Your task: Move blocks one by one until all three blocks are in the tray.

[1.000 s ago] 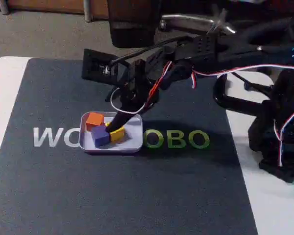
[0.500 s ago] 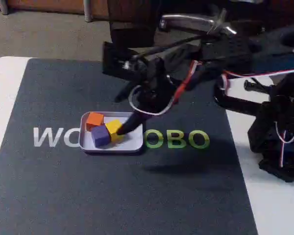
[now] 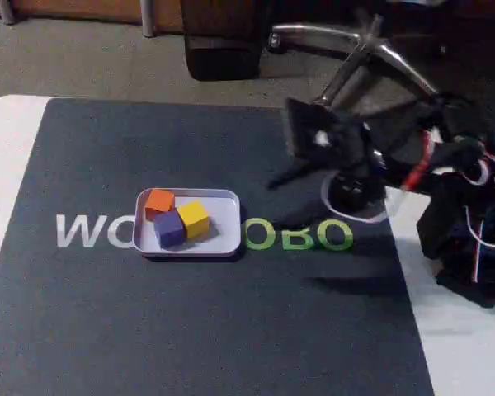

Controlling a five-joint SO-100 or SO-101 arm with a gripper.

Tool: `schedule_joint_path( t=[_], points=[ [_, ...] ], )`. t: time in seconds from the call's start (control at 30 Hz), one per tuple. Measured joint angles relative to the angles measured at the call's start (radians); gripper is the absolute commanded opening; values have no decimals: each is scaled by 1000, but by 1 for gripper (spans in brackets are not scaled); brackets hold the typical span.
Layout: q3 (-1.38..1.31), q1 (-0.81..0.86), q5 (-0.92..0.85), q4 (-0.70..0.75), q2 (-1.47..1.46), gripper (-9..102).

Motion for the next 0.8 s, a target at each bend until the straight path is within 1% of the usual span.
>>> schedule_joint_path(
  t=[0.1, 0.17, 0.2, 0.23, 0.43, 0.63, 0.8],
  points=[
    [83, -17, 15, 201, 284, 3],
    [98, -35, 29, 258, 379, -2],
    [109, -34, 44, 273, 385, -6],
    [120, -44, 60, 285, 382, -8],
    [179, -74, 58, 379, 407, -8],
    [179, -110, 57, 554, 413, -8],
    [179, -61, 64, 712, 413, -8]
  ],
)
